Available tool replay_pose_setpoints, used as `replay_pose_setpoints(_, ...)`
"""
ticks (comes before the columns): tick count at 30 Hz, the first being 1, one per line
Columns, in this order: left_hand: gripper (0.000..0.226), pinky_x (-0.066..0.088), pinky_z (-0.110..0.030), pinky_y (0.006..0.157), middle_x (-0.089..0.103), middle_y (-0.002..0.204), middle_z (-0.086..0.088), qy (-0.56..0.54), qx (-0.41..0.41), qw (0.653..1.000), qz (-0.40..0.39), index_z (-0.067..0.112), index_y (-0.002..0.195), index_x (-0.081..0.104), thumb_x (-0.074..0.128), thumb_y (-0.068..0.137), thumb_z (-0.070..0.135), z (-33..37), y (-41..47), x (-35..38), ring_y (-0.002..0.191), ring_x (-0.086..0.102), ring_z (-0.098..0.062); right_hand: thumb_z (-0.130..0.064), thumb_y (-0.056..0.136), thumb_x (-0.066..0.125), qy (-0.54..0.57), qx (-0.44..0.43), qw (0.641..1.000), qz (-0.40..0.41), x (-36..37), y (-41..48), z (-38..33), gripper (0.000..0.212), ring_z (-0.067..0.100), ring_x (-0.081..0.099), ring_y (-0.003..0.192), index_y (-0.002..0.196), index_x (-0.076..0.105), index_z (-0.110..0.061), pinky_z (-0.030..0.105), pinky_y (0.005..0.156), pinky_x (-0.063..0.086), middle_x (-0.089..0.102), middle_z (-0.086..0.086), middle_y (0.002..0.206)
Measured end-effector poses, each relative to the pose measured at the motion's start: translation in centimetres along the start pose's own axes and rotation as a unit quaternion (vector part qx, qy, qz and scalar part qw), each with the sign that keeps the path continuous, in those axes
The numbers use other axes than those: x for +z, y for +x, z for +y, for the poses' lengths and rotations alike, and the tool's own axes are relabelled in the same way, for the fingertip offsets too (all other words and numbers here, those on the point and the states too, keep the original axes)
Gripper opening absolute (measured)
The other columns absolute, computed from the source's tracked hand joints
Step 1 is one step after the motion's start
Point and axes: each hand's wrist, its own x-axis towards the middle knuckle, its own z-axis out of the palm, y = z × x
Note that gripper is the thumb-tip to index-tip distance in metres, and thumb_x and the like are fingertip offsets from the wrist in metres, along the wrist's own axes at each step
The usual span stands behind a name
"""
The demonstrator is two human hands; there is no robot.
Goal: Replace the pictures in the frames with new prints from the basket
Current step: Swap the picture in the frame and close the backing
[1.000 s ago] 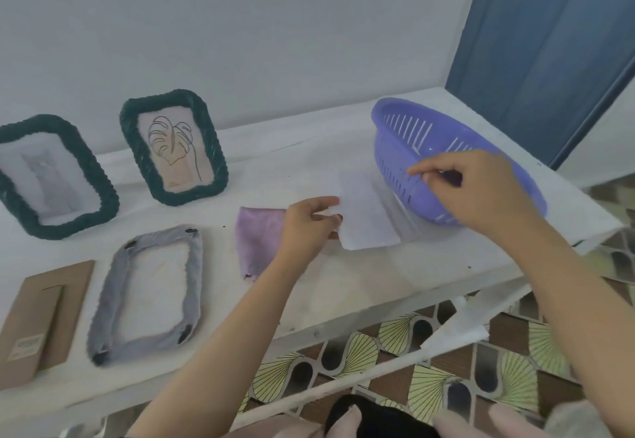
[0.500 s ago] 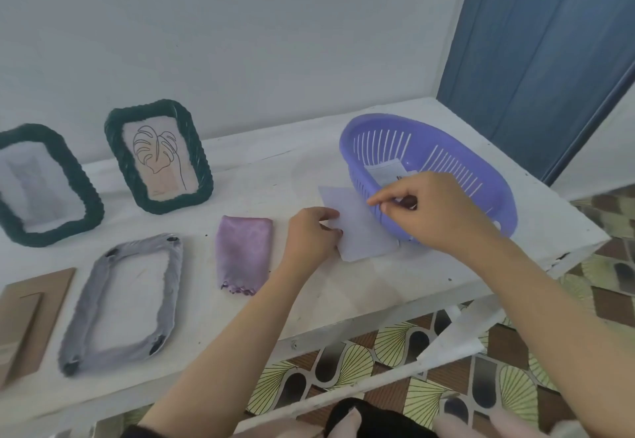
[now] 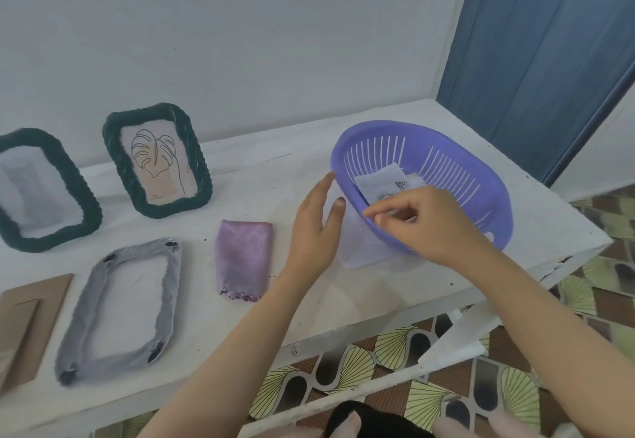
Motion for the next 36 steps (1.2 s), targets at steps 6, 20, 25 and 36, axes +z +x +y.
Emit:
replay_pose_setpoints(6,0.043,0.023,-0.019,0.103,0.036,0.138,0.020,0.007,-0.004,0.999,-0.046,0.035,0.133,0.045,0.055,0.091,0.036,0.8,0.5,0.0,0.137,0.023,-0.002,-0.016,0.087,0.055,-0.022,0.102,0.991,0.084,-2.9,3.2,3.1,0.018,-0.002,0.056,0.072,0.089,0.069,-0.028,0.006,0.060,0.038,0.066,-0.012,0.086)
replay_pose_setpoints(20,0.044,0.029,-0.025,0.105,0.037,0.129,0.025,0.010,-0.014,0.999,-0.041,0.040,0.129,0.047,0.059,0.087,0.040,0.9,0.7,-0.2,0.135,0.029,-0.002,-0.010,0.070,0.078,-0.237,0.264,0.934,-0.045,-2.3,6.6,6.6,0.048,0.023,0.050,0.068,0.100,0.041,-0.007,0.028,0.045,0.032,0.049,0.006,0.077)
replay_pose_setpoints(25,0.047,0.026,-0.026,0.105,0.036,0.145,0.013,0.016,-0.022,0.999,-0.047,0.036,0.130,0.048,0.061,0.085,0.041,1.0,0.8,-0.3,0.137,0.024,-0.004,-0.001,0.073,0.067,-0.225,0.210,0.950,0.055,-2.8,6.6,7.7,0.026,0.026,0.052,0.065,0.092,0.050,-0.003,0.029,0.048,0.036,0.055,0.011,0.077)
replay_pose_setpoints(36,0.033,0.047,-0.023,0.092,0.058,0.120,0.012,-0.098,0.031,0.995,-0.009,0.038,0.119,0.049,0.051,0.094,0.017,4.4,1.5,-1.8,0.109,0.056,-0.003,-0.014,0.082,0.068,0.057,0.029,0.963,0.260,-3.3,1.9,1.7,0.040,0.015,0.062,0.066,0.115,0.046,-0.016,0.010,0.061,0.042,0.061,-0.004,0.064)
